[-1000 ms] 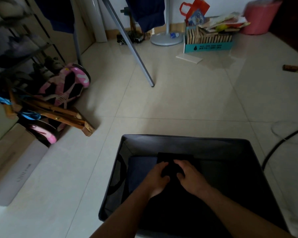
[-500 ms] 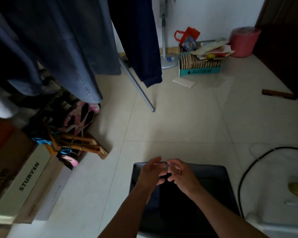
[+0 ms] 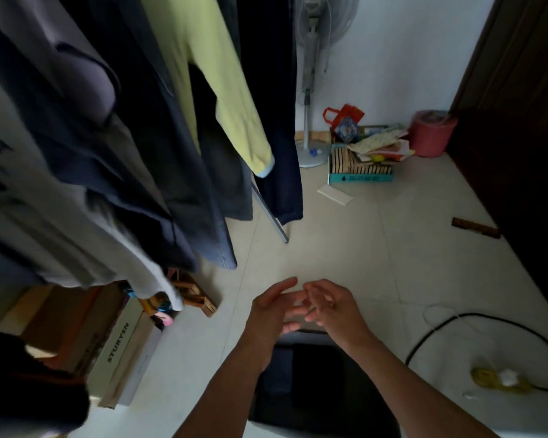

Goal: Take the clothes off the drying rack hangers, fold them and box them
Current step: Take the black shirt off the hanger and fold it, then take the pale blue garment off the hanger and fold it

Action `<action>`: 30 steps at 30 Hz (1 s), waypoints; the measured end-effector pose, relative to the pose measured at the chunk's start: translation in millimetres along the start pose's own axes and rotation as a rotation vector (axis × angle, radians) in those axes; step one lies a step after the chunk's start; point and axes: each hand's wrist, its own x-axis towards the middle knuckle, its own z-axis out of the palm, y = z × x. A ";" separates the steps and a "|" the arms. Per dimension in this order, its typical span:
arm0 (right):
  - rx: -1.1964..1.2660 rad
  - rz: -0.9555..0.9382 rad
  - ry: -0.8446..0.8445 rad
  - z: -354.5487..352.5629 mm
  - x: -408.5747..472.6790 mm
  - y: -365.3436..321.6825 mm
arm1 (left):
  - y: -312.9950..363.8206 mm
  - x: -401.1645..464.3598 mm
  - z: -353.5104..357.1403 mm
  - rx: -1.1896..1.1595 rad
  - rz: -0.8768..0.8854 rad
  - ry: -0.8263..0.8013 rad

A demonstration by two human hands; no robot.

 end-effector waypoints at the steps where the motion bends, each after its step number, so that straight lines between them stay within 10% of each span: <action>1: -0.020 -0.010 0.001 -1.3 -7.1 -29.5 | 24.6 -16.6 -2.4 0.012 0.021 0.010; 14: -0.074 -0.373 -0.180 -21.3 -34.8 -242.2 | 200.7 -126.8 11.5 -0.012 0.410 0.175; 30: -0.045 -0.771 -0.543 35.5 -44.0 -362.1 | 259.7 -224.6 -5.2 0.004 0.660 0.639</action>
